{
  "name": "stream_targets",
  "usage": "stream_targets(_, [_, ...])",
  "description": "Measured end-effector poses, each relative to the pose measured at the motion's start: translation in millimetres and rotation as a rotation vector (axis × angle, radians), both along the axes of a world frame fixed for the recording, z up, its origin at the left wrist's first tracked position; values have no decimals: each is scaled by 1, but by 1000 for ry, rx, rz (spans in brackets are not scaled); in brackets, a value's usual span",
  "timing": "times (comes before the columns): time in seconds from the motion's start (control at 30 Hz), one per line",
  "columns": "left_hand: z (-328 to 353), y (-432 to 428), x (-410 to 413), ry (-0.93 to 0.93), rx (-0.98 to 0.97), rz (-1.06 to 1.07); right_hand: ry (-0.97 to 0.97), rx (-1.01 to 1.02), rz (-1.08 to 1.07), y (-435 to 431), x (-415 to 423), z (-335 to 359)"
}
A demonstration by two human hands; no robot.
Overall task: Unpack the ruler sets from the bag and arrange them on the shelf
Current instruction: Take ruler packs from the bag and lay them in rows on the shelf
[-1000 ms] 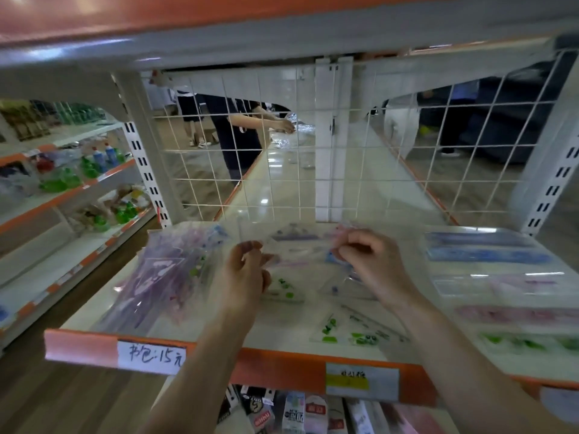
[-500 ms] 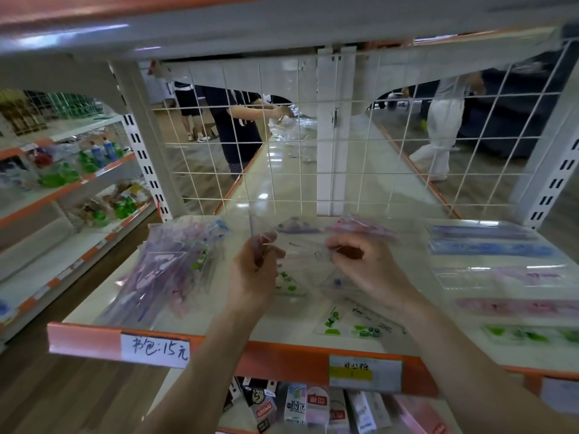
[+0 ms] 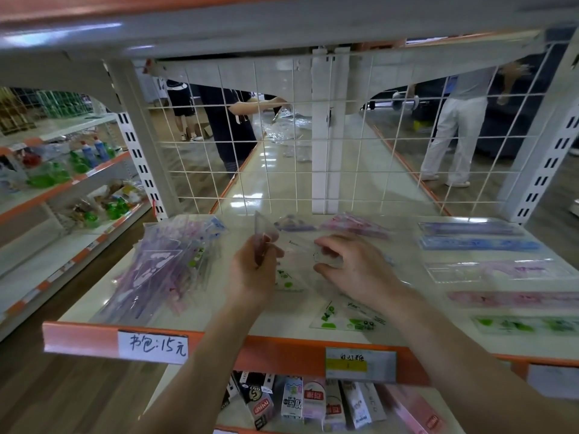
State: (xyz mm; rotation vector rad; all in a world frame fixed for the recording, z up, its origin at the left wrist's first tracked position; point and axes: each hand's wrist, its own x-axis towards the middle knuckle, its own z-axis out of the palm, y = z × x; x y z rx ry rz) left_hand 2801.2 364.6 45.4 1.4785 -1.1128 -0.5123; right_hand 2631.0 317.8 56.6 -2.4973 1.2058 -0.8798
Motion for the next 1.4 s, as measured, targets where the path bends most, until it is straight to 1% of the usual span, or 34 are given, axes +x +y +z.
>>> stream_targets(0.2, [-2,0,-5,-258,41,11,80,2,-91,-1,-16,9])
stream_targets(0.37, [-7,0,-9,-523,56,30,212,135,-193,-2,-50,26])
stream_targets(0.47, [-8,3,-10,-625,66,22,253,213,-222,2,-62,29])
stream_targets(0.57, [-8,4,-8,-663,69,25,290,267,-242,5,-64,28])
stream_targets(0.73, [-9,4,-7,-665,79,17,290,320,-230,7,-62,30])
stream_targets(0.9, [-9,5,-7,-683,71,22,329,357,-196,8,-62,35])
stream_targets(1.0, [-10,4,-6,-701,55,21,352,346,-178,8,-60,37])
stream_targets(1.07, [-10,4,-6,-711,36,28,286,292,-150,9,-53,39])
stream_targets(1.13, [-10,5,-6,-730,6,52,143,257,-95,10,-40,42])
stream_targets(1.17, [-10,6,-6,-754,-10,64,50,286,-68,11,-31,45])
stream_targets(1.2, [-10,6,-6,-786,-22,70,-64,375,-39,12,-23,48])
stream_targets(1.27, [-9,7,-6,-859,-39,78,-284,632,28,16,-8,55])
stream_targets(1.3, [-9,7,-6,-893,-54,77,-339,719,50,18,-2,57])
stream_targets(1.33, [-10,8,-7,-922,-74,82,-345,756,67,18,2,57])
stream_targets(1.4, [-8,10,-8,-934,-94,87,-307,764,92,18,10,54])
